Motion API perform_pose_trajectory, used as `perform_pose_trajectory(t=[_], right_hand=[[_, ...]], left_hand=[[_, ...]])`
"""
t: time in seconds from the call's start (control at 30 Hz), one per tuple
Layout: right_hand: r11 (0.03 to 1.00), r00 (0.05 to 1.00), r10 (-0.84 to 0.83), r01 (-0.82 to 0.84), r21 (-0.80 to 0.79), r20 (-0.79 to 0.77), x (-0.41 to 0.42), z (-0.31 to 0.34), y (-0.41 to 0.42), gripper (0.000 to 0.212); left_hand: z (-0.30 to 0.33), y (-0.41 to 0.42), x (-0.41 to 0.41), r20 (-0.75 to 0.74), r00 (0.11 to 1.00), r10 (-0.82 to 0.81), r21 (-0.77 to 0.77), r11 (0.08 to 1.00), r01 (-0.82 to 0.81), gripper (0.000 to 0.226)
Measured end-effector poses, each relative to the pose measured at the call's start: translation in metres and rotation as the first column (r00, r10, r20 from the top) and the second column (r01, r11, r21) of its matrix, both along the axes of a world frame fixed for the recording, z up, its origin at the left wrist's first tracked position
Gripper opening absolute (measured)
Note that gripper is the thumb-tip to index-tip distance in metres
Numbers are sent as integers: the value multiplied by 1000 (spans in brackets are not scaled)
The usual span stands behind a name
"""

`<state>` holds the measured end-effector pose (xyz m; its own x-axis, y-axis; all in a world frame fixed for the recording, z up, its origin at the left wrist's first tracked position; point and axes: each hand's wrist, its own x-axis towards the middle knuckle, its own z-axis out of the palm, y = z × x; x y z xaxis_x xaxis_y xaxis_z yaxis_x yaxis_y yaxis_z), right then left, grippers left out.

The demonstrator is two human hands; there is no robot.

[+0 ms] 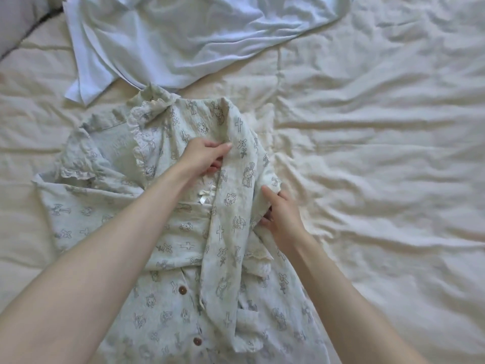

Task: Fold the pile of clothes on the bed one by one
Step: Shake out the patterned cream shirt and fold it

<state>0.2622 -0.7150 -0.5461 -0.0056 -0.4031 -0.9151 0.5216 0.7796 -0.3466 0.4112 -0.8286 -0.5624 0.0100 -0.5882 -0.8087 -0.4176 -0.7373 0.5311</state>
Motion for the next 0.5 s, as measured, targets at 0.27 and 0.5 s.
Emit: perform_pose_trajectory(t=[0.27,0.5], right_hand=[[995,981,-94,99,24,-172,-5,7,5,10],[1000,970,-21,25,15,-242,19,14,46,15]], left_hand=[[15,1,25,207,965,163,-280,954,-101,18],[29,84,22,282,946,160,-284,956,-77,23]])
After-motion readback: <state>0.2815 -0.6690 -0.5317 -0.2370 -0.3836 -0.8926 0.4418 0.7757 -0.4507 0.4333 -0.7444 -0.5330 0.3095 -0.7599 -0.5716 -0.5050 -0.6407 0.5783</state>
